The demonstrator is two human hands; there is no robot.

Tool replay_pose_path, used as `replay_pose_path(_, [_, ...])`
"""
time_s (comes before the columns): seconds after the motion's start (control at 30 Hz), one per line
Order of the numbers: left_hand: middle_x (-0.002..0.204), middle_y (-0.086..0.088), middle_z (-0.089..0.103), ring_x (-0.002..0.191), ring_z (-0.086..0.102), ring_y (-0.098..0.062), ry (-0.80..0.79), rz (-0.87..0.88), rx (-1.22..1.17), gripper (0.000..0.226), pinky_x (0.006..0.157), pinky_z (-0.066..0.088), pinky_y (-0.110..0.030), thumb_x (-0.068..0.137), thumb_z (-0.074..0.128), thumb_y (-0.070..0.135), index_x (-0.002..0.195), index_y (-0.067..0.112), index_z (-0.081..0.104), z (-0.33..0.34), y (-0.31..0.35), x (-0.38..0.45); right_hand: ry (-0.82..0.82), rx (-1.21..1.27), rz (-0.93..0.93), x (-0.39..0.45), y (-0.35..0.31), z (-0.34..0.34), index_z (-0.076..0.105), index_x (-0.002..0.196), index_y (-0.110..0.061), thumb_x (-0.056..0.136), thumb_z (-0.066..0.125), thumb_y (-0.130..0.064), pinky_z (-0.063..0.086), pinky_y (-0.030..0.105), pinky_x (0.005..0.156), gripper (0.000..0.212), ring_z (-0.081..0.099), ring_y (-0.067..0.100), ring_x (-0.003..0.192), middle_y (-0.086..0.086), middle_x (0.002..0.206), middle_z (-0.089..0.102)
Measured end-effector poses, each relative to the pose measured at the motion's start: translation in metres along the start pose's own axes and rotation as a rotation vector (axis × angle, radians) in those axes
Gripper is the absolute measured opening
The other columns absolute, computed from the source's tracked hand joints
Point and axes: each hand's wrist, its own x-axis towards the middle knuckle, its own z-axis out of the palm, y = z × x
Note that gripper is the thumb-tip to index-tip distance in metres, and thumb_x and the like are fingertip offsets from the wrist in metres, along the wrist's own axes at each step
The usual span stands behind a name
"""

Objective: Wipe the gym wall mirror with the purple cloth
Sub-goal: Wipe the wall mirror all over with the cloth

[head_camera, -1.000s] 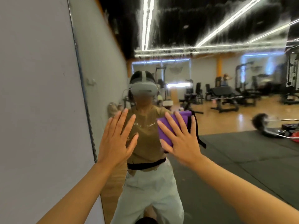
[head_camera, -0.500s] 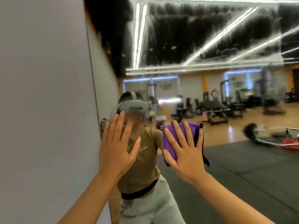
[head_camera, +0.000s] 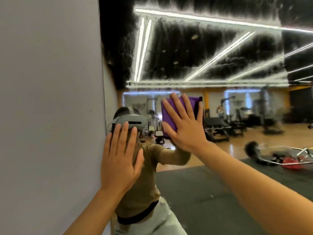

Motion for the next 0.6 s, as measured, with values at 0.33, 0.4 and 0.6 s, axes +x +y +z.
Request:
replay_pose_path(0.33, [0.165,-0.014,0.024,0.154,0.017,-0.03,0.025,0.004,-0.042,0.064,0.126,0.008,-0.043,0.1,0.04,0.038,0.156,0.01,0.029,-0.001,-0.002,0.001,0.133,0.035,0.018,-0.012,-0.024,0.015,0.021,0.161,-0.03,0.101,0.028,-0.056,0.006,0.067,0.119,0.066,0.007,0.031,0.156,0.002,0.169,0.013])
replay_pose_path(0.4, [0.165,-0.014,0.025,0.154,0.017,-0.03,0.03,0.007,-0.076,0.064,0.127,0.007,-0.041,0.1,0.042,0.036,0.156,0.008,0.03,-0.001,-0.003,0.0,0.109,-0.006,-0.048,-0.063,-0.031,0.027,0.024,0.16,-0.029,0.1,0.032,-0.056,0.013,0.07,0.117,0.066,0.011,0.033,0.155,0.003,0.168,0.016])
replay_pose_path(0.6, [0.167,-0.013,0.018,0.155,0.014,-0.027,-0.026,-0.003,-0.195,0.067,0.127,0.007,-0.037,0.1,0.044,0.033,0.157,0.006,0.025,-0.011,-0.009,-0.001,-0.033,-0.058,-0.188,-0.138,-0.036,0.036,0.017,0.161,-0.033,0.099,0.035,-0.057,0.017,0.069,0.115,0.07,0.012,0.031,0.155,0.0,0.169,0.015])
